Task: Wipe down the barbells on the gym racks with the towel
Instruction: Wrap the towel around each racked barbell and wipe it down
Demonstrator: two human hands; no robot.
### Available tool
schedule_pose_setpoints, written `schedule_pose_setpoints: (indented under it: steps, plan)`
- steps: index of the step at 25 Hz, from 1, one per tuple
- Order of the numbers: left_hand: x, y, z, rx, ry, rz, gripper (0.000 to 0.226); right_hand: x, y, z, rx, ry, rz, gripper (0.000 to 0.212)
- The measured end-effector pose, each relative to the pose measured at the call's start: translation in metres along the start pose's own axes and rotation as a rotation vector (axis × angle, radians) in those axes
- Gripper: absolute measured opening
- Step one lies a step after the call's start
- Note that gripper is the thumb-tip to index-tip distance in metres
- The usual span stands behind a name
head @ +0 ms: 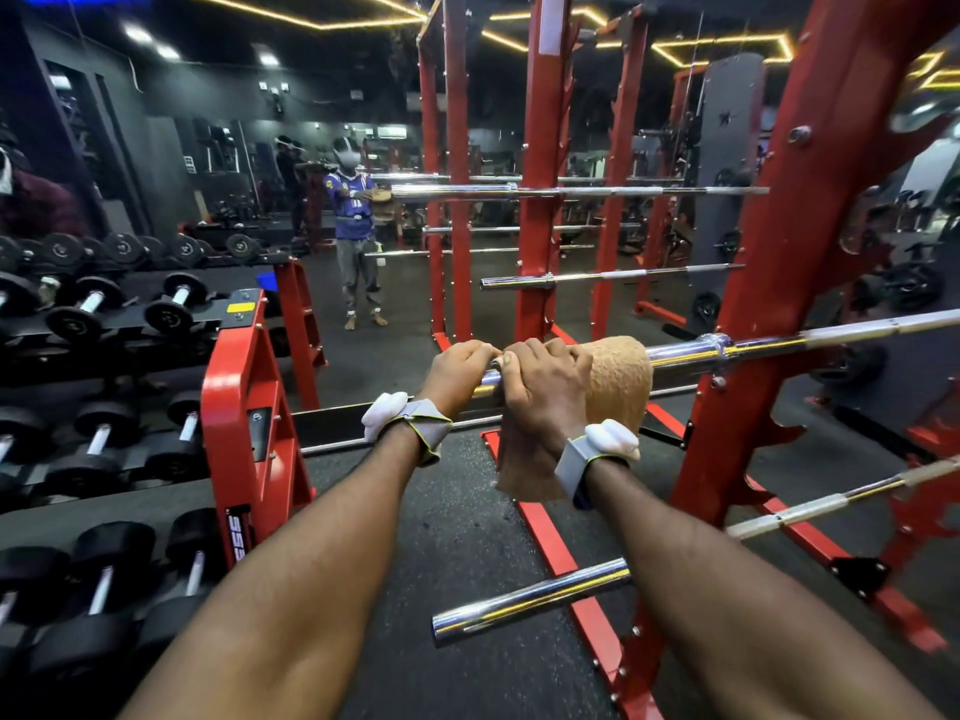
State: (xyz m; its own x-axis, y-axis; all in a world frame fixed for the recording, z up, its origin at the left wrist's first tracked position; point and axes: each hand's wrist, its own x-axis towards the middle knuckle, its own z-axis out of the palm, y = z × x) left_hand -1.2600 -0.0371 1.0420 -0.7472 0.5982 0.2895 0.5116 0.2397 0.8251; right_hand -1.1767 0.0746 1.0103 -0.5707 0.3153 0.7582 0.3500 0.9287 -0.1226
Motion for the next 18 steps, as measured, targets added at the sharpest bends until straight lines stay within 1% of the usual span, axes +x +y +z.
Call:
schedule_pose_setpoints:
  steps: [3,6,7,11,13,16,18]
  plan:
    - [-0.001,0.0,-0.001,-0.017,0.005,-0.005,0.026,-0.004,-0.002,-0.004,0.052,-0.001,-0.092,0.036]
    - [0.0,-0.002,-0.002,0.018,-0.004,0.004,0.029,0.0,0.026,-0.009,0.066,-0.04,-0.286,0.038]
    - [0.0,-0.002,-0.002,0.029,-0.004,0.005,0.029,0.003,0.038,-0.01,0.063,-0.056,-0.301,0.04]
    - [-0.001,-0.003,-0.001,0.045,0.048,0.017,0.03,0.017,0.061,-0.013,0.04,-0.094,-0.178,0.044]
    - [0.0,-0.004,0.0,0.074,0.07,0.034,0.03,0.018,0.053,-0.013,0.021,-0.102,-0.1,0.041]
    - [0.004,-0.01,0.007,0.078,0.128,0.074,0.026,0.01,0.04,-0.012,-0.001,-0.064,-0.013,0.042]
    - [0.005,-0.014,0.009,0.04,0.159,0.091,0.022,0.003,0.027,-0.01,0.053,-0.065,0.015,0.043]
